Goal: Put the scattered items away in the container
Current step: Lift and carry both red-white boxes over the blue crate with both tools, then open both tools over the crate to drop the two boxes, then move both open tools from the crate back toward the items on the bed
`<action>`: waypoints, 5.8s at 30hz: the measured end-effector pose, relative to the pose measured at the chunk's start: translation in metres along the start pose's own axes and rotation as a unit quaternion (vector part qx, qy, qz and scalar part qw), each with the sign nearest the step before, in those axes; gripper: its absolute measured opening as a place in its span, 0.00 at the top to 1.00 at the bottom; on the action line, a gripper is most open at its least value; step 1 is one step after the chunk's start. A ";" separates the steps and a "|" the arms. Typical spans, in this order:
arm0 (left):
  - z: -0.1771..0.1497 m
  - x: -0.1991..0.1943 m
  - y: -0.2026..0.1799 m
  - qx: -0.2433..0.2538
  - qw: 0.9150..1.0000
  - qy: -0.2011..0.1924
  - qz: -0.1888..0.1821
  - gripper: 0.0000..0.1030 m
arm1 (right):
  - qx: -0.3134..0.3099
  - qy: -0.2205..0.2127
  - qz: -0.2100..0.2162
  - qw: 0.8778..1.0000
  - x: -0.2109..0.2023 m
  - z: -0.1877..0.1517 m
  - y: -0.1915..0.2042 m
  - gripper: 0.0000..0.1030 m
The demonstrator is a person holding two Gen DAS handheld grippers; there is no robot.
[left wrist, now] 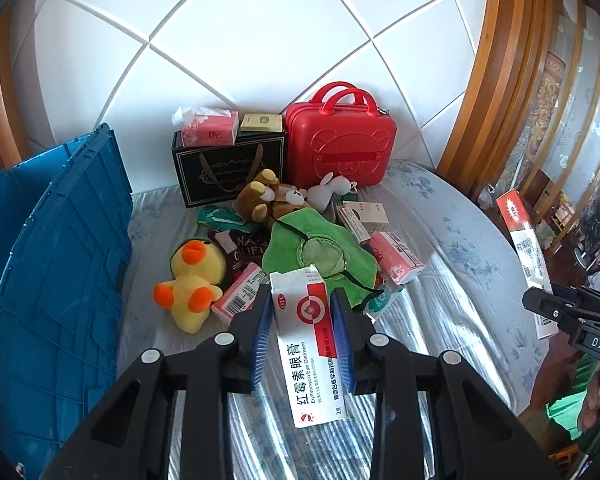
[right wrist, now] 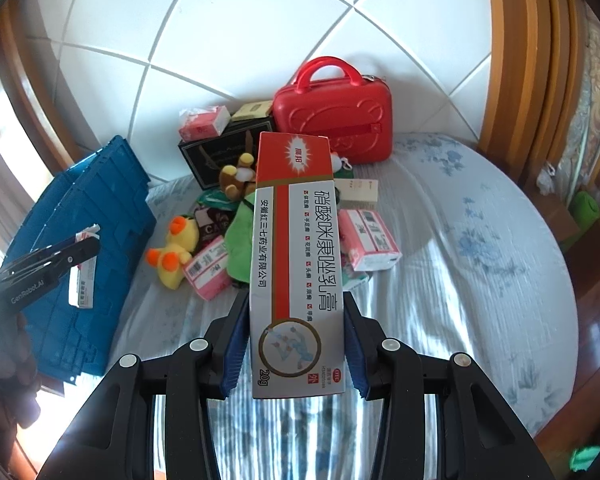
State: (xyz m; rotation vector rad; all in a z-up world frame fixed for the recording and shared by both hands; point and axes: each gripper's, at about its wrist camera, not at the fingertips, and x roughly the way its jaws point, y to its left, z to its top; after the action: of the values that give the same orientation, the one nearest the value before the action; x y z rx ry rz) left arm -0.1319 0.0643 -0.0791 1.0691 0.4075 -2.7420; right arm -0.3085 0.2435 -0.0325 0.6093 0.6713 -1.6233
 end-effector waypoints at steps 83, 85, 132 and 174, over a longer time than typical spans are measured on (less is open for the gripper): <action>0.001 -0.149 0.307 -0.114 0.986 -0.115 0.044 0.72 | -0.158 -0.085 0.145 0.973 -0.009 0.022 0.337 0.59; -0.001 -0.150 0.316 -0.118 0.985 -0.116 0.047 0.72 | -0.162 -0.085 0.150 0.972 -0.008 0.023 0.349 0.59; -0.054 -0.171 0.462 -0.199 0.967 -0.123 0.101 0.72 | -0.290 -0.100 0.247 0.919 0.016 0.030 0.592 0.59; -0.035 -0.174 0.334 -0.174 0.974 -0.123 0.080 0.01 | -0.270 -0.101 0.281 0.915 -0.016 0.040 0.442 0.01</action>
State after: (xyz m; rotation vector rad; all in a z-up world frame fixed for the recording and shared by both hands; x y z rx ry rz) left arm 0.1022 -0.2315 -0.0489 0.6373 0.6967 -2.4930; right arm 0.1296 0.1738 -0.0335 0.1890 0.6752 -0.8870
